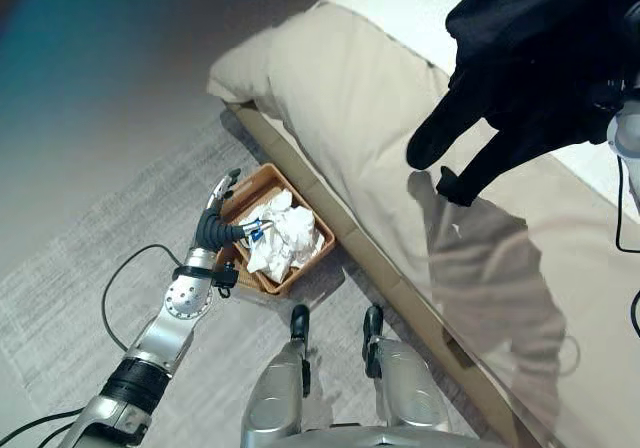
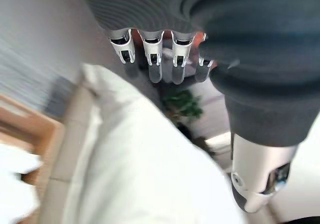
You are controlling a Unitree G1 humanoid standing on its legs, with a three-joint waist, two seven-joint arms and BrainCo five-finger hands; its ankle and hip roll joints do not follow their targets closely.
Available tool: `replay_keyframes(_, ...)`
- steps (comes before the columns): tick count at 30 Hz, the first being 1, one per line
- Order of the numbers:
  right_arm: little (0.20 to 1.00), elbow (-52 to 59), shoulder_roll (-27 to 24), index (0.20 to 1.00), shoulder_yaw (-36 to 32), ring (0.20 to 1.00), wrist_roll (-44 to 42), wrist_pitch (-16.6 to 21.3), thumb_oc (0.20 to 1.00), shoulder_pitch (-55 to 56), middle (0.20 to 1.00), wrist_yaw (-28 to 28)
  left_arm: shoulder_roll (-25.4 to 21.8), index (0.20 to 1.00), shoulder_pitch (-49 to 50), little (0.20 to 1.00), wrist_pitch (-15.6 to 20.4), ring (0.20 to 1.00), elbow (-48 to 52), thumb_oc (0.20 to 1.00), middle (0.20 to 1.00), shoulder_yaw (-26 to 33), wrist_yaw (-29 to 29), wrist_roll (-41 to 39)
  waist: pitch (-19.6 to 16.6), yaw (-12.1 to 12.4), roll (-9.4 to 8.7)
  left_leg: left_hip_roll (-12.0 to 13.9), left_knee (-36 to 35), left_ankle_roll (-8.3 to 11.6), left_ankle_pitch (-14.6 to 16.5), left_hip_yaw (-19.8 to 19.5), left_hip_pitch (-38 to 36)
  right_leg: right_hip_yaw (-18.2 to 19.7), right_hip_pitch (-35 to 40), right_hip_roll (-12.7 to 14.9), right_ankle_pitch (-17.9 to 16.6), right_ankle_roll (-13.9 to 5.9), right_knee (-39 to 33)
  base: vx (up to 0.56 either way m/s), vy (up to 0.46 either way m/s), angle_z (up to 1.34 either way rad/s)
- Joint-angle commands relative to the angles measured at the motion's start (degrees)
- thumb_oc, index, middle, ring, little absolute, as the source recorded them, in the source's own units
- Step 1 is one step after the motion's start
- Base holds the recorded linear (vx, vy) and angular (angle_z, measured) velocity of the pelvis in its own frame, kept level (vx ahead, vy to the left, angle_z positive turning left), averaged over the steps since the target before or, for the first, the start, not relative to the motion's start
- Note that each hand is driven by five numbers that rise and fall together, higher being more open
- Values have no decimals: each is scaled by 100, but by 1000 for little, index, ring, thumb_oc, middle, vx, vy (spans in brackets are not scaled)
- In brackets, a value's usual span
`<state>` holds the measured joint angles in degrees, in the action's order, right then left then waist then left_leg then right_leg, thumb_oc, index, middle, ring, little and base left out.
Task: Pick up clothes into the bucket
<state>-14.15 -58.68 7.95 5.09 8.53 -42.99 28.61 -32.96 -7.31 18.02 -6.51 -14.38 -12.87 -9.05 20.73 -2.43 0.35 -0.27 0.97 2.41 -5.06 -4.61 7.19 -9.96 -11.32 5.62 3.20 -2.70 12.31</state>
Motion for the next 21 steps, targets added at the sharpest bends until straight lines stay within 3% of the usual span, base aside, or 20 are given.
replay_keyframes(1, 200, 305, 212, 200, -178, 200, -128, 317, 200, 139, 200, -319, -305, 1000, 338, 1000, 267, 1000, 444, 1000, 1000, 111, 439, -459, -873, -19, -374, 14, 371, 114, 713, -122, -238, 129, 633, 163, -174, -515, -583, 87, 14, -6)
replay_keyframes(3, 200, 365, 270, 200, -207, 200, -251, 331, 200, 337, 200, -487, -405, 1000, 325, 1000, 233, 1000, 636, 1000, 1000, 140, 527, -440, -973, -5, -397, 17, 349, 111, 738, -107, -327, 132, 742, 161, -180, -525, -648, 65, 13, -4)
replay_keyframes(6, 200, 687, 272, 200, -145, 200, -672, 325, 200, 914, 200, -1270, -1040, 1000, 46, 1000, 131, 1000, 1368, 1000, 1000, 187, 1035, -509, -1333, 2, -405, 24, 276, 109, 809, -45, -594, 113, 1051, 165, -160, -542, -798, 88, 19, -5)
replay_keyframes(10, 200, 915, 167, 200, 103, 200, -877, 270, 200, 1022, 200, -1829, -1495, 1000, -714, 1000, 13, 1000, 1698, 1000, 1000, -259, 1406, -713, -1573, 20, -440, 43, 155, 121, 850, -3, -862, 75, 1334, 170, -170, -559, -956, 57, 9, -1)
replay_keyframes(17, 200, 1432, 249, 200, 494, 200, -1125, 265, 200, 863, 200, -2373, -1071, 1000, -1733, 1000, -164, 1000, 1559, 1000, 1000, -1064, 1579, -1046, -1747, 27, -475, 20, 123, 87, 842, 26, -1053, 58, 1553, 210, -235, -567, -1052, 28, 6, -1)
replay_keyframes(21, 200, 1695, 380, 200, 754, 200, -1200, 236, 200, 705, 200, -2589, -873, 1000, -2214, 1000, -242, 1000, 1412, 1000, 1000, -1359, 1534, -845, -1787, 34, -479, 30, 96, 77, 842, 29, -1120, 44, 1633, 201, -230, -568, -1083, 0, 0, 0)
